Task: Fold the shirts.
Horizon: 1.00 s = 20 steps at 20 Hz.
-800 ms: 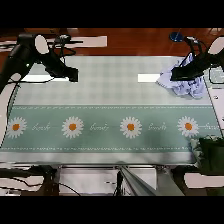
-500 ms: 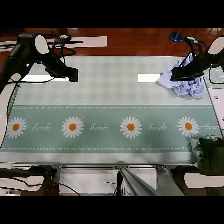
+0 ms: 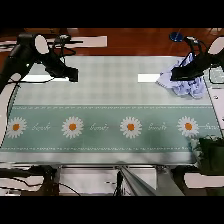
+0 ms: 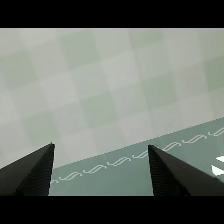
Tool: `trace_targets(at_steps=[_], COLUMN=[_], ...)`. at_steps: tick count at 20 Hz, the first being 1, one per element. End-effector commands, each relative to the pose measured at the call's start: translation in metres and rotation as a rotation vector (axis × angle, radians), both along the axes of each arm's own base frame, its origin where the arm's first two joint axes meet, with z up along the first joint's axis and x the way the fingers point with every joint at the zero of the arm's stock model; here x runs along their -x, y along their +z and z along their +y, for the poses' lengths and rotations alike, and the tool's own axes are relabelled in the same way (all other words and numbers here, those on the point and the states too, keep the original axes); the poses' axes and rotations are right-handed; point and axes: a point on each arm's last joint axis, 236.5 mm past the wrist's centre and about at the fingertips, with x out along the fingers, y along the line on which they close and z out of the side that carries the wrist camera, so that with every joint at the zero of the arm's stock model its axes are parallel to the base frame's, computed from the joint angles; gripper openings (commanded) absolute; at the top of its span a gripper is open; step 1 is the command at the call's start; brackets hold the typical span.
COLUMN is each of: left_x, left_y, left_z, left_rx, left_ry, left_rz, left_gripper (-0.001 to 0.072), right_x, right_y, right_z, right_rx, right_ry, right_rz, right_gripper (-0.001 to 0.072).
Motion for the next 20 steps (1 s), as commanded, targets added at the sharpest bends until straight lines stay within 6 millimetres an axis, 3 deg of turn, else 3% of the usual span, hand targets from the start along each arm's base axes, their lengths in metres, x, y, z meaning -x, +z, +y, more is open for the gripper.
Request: trace_targets(at_steps=[1,5,10,12,14,16,17,18,20], left_x=[0.000,-0.017,-0.031,-0.046,-0.059,-0.063,-0.063,-0.062,-0.059], left_y=[0.000,0.005,0.001,0.004,0.018,0.034,0.038,0.039,0.038], left_z=[0.000,-0.004,-0.007,-0.005,0.031,0.062,0.075,0.087,0.106], left_rx=[0.000,0.020,0.029,0.017,-0.110,-0.162,-0.164,-0.165,-0.165], left_ry=[0.000,0.005,0.009,0.001,0.029,0.085,0.115,0.147,0.186], left_rz=[-0.001,-0.074,-0.115,-0.176,-0.235,-0.253,-0.248,-0.241,-0.219], left_gripper=[0.0720,0.0720,0.0720,0.0720,0.0720,0.0720,0.0720,0.0720,0.0720], right_x=[0.000,-0.006,-0.042,-0.062,-0.083,-0.097,-0.097,-0.093,-0.076], right_y=[0.000,0.002,0.015,0.026,0.050,0.080,0.081,0.073,0.038], right_z=[0.000,0.000,-0.011,-0.021,-0.067,-0.124,-0.147,-0.171,-0.211], right_rx=[0.000,0.001,0.043,0.092,0.328,0.483,0.487,0.470,0.398], right_ry=[0.001,-0.003,-0.025,-0.019,0.020,-0.103,-0.153,-0.218,-0.339], right_rz=[0.000,-0.026,-0.189,-0.286,-0.400,-0.507,-0.523,-0.507,-0.409], right_gripper=[0.0418,0.0419,0.0419,0.0419,0.0421,0.0501,0.0505,0.0568,0.0597])
